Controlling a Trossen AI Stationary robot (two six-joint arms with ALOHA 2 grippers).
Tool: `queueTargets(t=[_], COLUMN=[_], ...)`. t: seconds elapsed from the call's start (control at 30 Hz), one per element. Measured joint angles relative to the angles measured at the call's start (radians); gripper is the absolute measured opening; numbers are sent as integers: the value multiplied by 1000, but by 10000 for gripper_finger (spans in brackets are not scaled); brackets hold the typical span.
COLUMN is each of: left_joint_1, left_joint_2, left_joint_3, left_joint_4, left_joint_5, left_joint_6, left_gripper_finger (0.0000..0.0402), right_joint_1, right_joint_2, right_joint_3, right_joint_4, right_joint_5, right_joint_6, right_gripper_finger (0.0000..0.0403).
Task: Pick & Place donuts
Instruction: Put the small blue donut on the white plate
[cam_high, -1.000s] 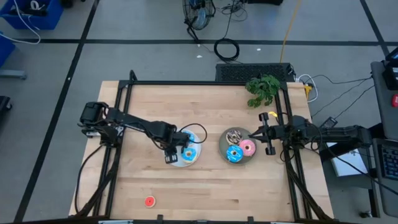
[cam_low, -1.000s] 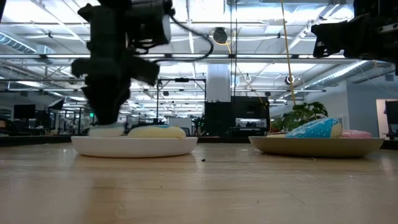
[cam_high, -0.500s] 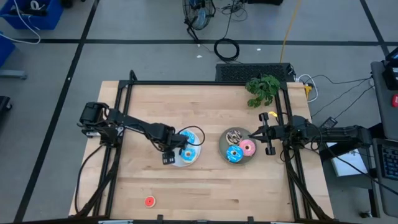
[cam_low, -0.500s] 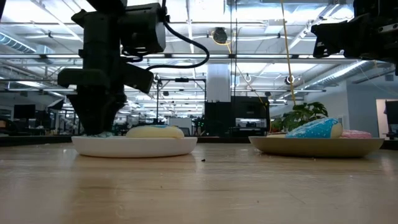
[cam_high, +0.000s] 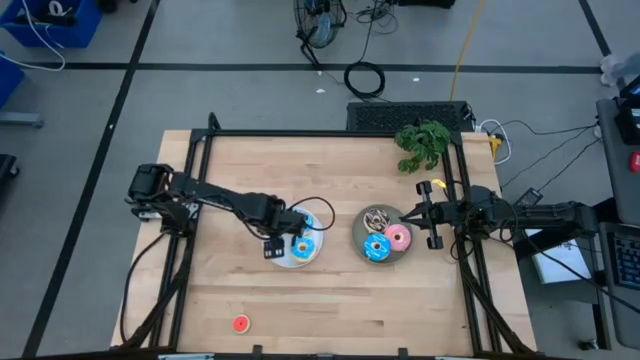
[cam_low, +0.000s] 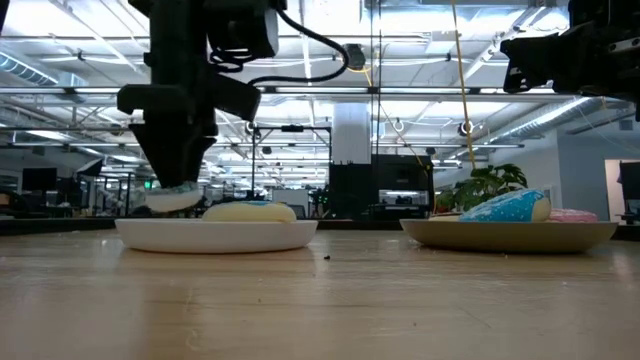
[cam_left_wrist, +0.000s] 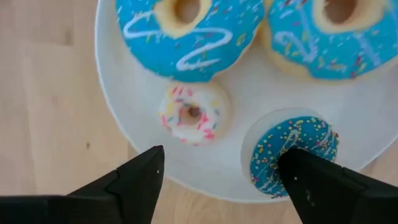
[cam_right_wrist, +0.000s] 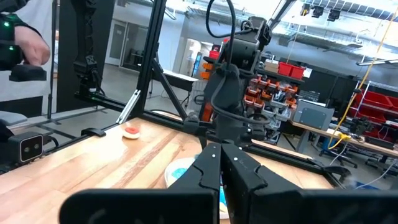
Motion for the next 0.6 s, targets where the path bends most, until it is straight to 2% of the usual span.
queueTargets(t=[0.3,0.4,0.6], left_joint_1=[-14,-14,-17], left_joint_2=[0,0,0], left_joint_3=[-8,-8,-8], left_joint_4=[5,2,12], left_joint_5=[-13,-56,-56], left_joint_6=[-24,-34,-30], left_gripper_finger=[258,248,215], right_joint_1=[0,0,2], right_joint_2=[0,0,16], right_joint_3=[0,0,0], right_joint_4=[1,35,46], right_joint_5=[2,40,83], right_joint_6=[-1,-9,-10], right_gripper_finger=[0,0,0])
